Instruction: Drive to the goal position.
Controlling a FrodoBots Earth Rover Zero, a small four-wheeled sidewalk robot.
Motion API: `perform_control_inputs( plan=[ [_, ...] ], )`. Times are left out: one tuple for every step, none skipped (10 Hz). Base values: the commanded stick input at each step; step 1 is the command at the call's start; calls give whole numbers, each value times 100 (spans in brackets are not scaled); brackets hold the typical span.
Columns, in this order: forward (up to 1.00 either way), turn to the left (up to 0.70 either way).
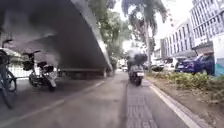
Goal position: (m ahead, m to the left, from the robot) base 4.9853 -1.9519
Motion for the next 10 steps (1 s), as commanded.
perform_control_inputs(
  plan=[
    [70,0],
    [70,0],
    [70,0],
    [70,-9],
    [70,-14],
    [70,-14],
    [70,-14],
    [70,-14],
    [70,-14],
    [70,-14]
  ],
)
